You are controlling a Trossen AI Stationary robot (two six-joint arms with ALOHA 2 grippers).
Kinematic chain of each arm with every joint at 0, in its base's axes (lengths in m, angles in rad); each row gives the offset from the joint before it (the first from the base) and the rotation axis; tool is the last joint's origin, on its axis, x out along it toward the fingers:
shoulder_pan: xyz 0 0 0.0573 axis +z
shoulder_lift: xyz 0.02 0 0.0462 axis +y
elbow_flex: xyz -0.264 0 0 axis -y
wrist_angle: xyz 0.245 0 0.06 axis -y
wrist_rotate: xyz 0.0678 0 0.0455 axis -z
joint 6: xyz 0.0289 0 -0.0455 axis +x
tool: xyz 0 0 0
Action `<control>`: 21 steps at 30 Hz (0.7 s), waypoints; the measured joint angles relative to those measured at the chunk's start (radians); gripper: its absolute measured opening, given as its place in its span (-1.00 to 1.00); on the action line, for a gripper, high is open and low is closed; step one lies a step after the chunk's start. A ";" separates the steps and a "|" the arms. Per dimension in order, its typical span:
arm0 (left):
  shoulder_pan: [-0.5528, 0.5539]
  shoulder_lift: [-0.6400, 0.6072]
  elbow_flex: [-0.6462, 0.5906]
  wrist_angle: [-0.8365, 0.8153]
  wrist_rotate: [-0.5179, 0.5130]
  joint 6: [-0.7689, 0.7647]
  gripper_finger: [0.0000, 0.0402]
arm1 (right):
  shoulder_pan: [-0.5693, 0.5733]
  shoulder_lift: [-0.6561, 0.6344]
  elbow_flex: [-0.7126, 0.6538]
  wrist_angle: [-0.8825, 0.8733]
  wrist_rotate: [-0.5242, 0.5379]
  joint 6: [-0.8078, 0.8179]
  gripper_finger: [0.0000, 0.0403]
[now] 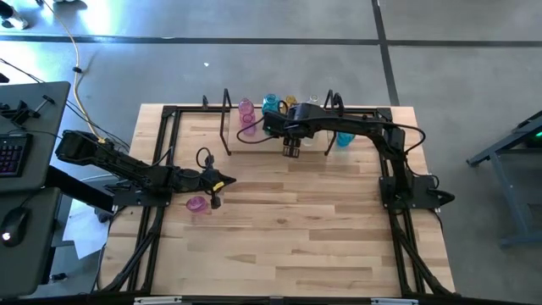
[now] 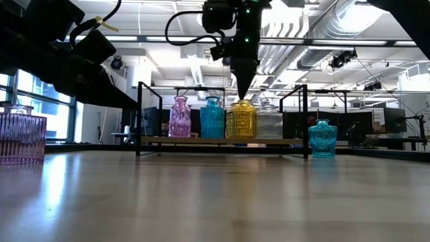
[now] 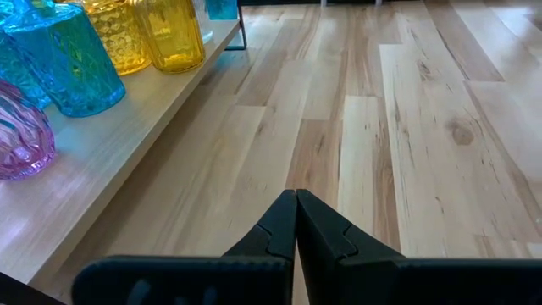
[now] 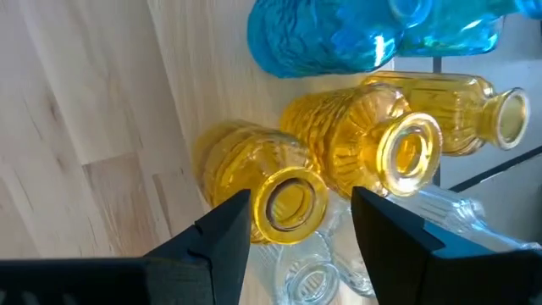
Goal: Sort vases onto shelf
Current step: Put the blue vase on the shelf aligned with the other blue vase
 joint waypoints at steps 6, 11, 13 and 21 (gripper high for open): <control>0.000 0.000 0.000 0.000 0.000 0.000 -1.00 | 0.000 -0.001 0.006 -0.015 0.024 -0.002 -0.08; 0.000 0.000 0.000 0.000 0.000 0.000 -1.00 | 0.013 -0.004 0.006 -0.037 0.043 -0.002 -0.08; 0.000 0.000 0.000 0.000 0.000 0.000 -1.00 | 0.026 -0.009 0.006 -0.043 0.064 -0.002 -0.08; 0.000 0.000 0.000 0.000 0.001 0.000 -1.00 | 0.079 -0.079 0.006 -0.142 0.137 0.069 -0.19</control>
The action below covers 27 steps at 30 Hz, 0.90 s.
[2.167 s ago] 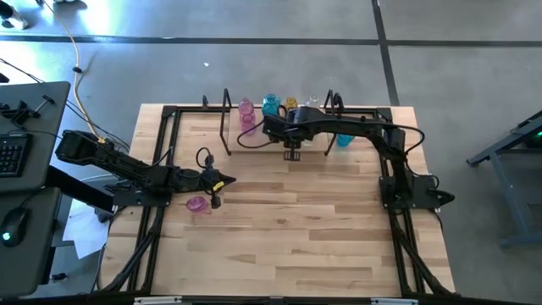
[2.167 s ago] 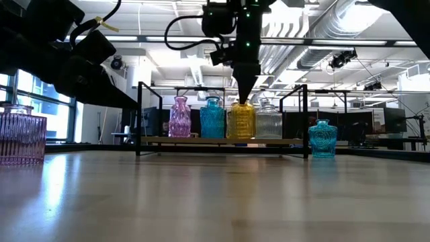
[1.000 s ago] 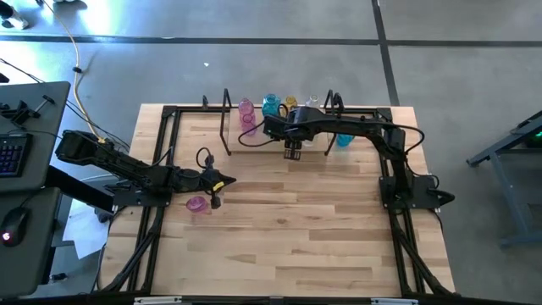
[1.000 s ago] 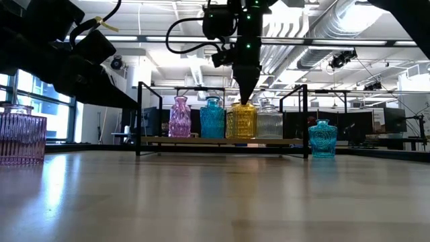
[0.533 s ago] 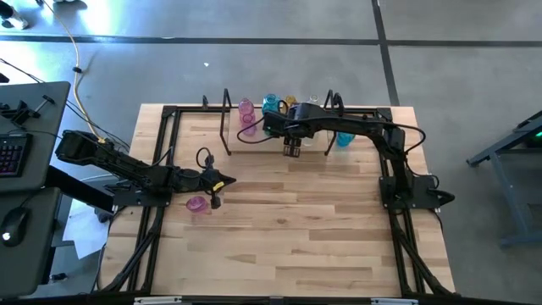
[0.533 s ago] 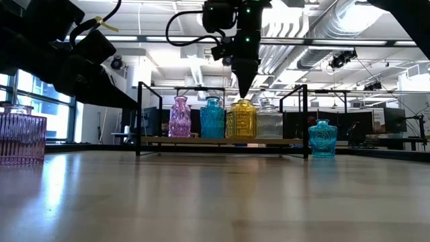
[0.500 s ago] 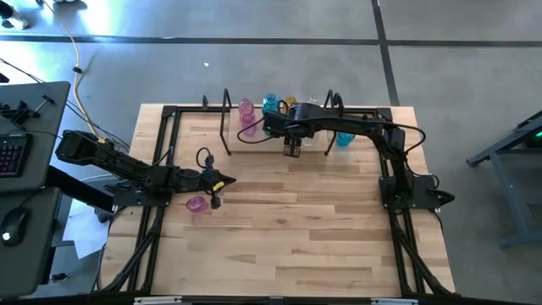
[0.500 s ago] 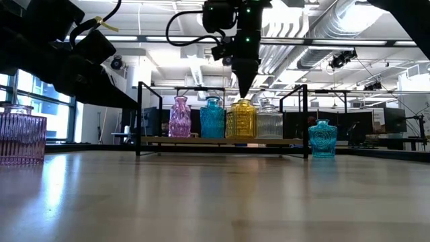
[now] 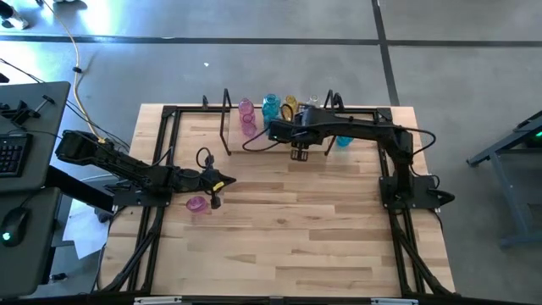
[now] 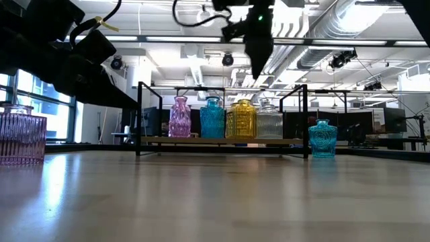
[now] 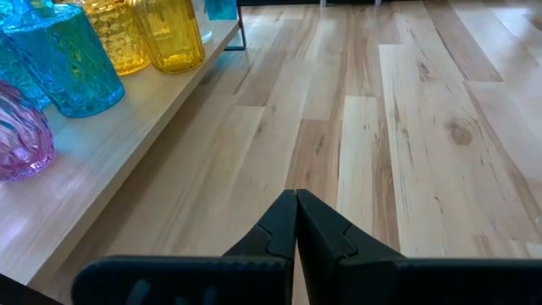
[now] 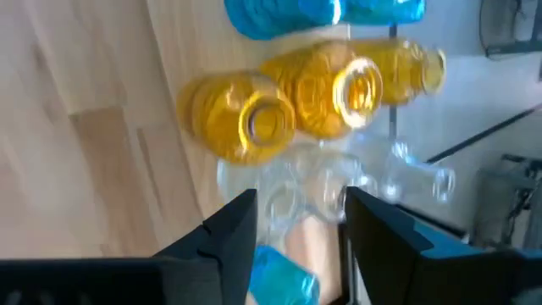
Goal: Sort vases onto shelf
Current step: Put the blue vase on the shelf aligned with the other blue vase
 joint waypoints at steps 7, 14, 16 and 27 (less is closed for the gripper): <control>0.000 0.000 0.000 0.000 0.001 0.000 -1.00 | 0.067 -0.120 0.000 -0.145 0.015 0.163 -0.60; 0.000 0.000 0.000 0.000 0.001 0.000 -1.00 | 0.210 -0.314 -0.171 -0.059 0.099 0.274 -0.95; 0.000 0.000 0.000 0.001 0.001 0.008 -1.00 | 0.248 -0.399 -0.301 0.027 0.108 0.310 -0.92; 0.000 0.000 0.000 0.003 0.002 0.001 -1.00 | 0.379 -0.885 -0.942 0.237 0.239 0.814 -0.99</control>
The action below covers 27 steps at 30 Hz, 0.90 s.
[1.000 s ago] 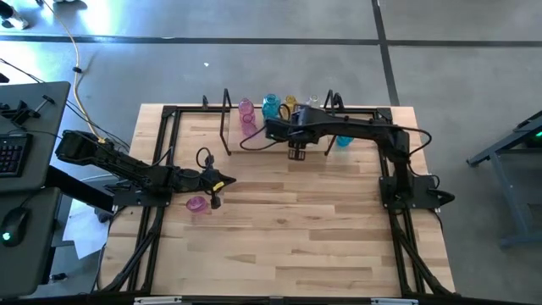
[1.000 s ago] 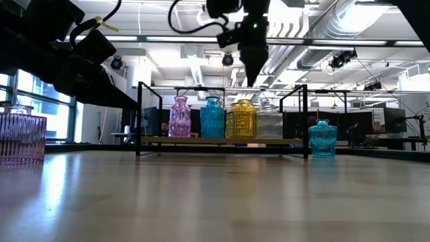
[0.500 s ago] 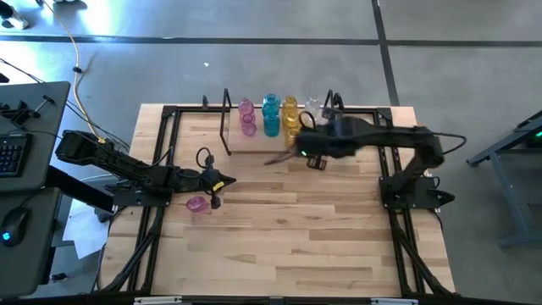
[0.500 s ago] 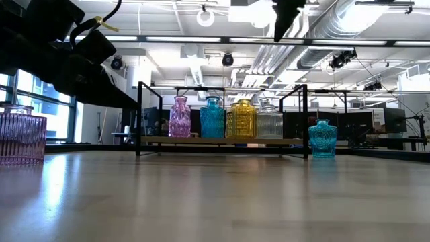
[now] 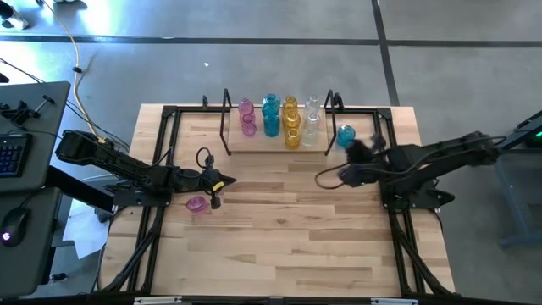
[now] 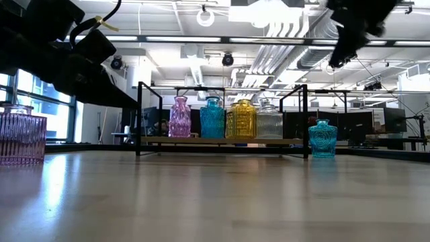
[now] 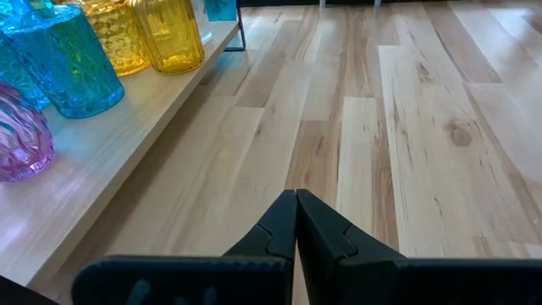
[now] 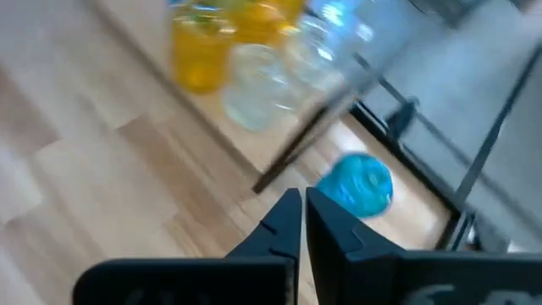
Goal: Sort vases onto shelf
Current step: Put the blue vase on the shelf aligned with the other blue vase
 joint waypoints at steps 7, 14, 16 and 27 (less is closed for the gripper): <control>0.000 0.000 0.000 0.002 0.000 -0.008 -1.00 | -0.111 -0.167 -0.204 0.091 0.084 0.240 -0.90; 0.000 0.000 0.000 0.002 0.000 -0.009 -1.00 | -0.357 -0.213 -0.318 0.234 0.041 0.235 -0.46; 0.000 0.000 0.000 0.002 0.000 -0.009 -1.00 | -0.438 -0.213 -0.322 0.246 0.017 0.235 -0.33; 0.000 0.000 0.000 0.002 0.000 -0.010 -1.00 | -0.788 -0.199 -0.322 0.474 -0.287 -0.022 -0.22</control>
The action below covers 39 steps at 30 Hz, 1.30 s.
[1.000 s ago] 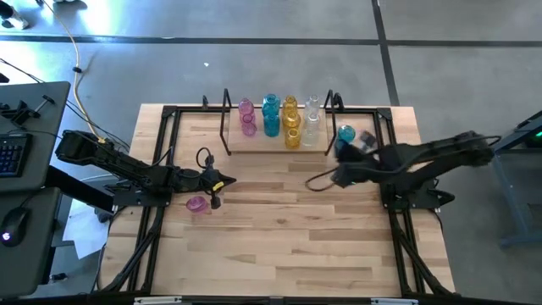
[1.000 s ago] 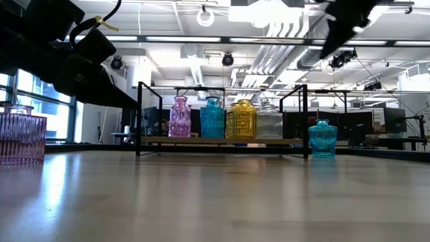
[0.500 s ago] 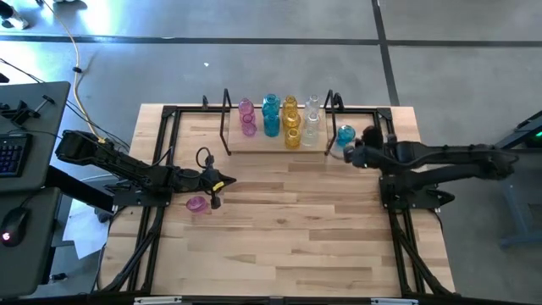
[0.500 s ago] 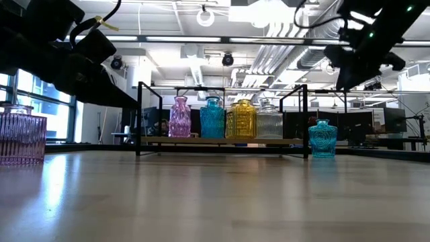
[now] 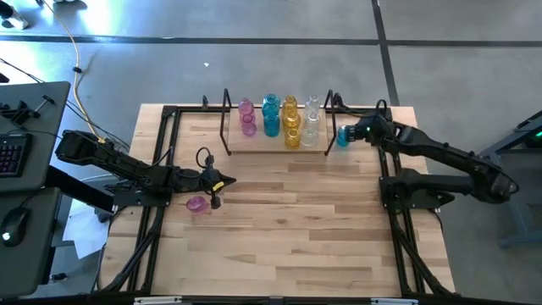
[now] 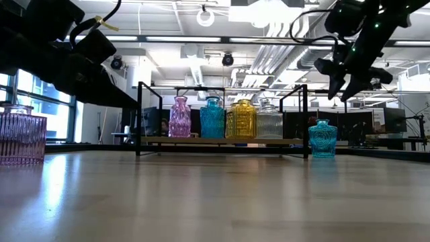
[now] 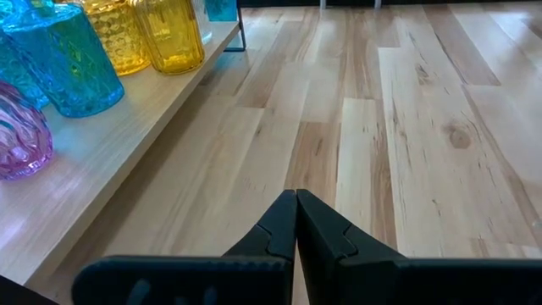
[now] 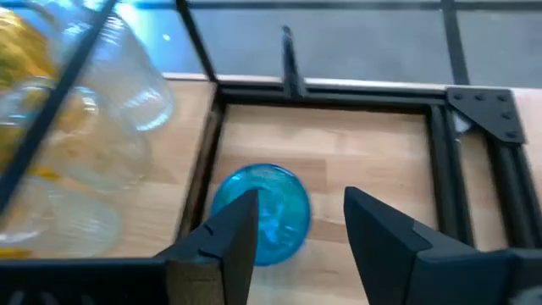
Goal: Sort vases onto shelf
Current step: Put the blue vase on the shelf aligned with the other blue vase
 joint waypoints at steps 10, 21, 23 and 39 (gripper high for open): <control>0.000 0.000 0.000 -0.003 0.026 0.000 -1.00 | -0.090 0.098 0.000 0.017 -0.070 -0.014 -0.28; 0.000 0.000 0.000 -0.003 0.026 0.000 -1.00 | -0.162 0.232 0.000 0.147 -0.169 -0.059 -0.28; 0.000 0.000 0.000 -0.003 0.026 0.000 -1.00 | -0.171 0.256 0.000 0.157 -0.179 -0.060 -0.28; 0.000 0.000 0.000 -0.003 0.026 -0.002 -1.00 | -0.185 0.302 0.001 0.171 -0.200 -0.113 -0.49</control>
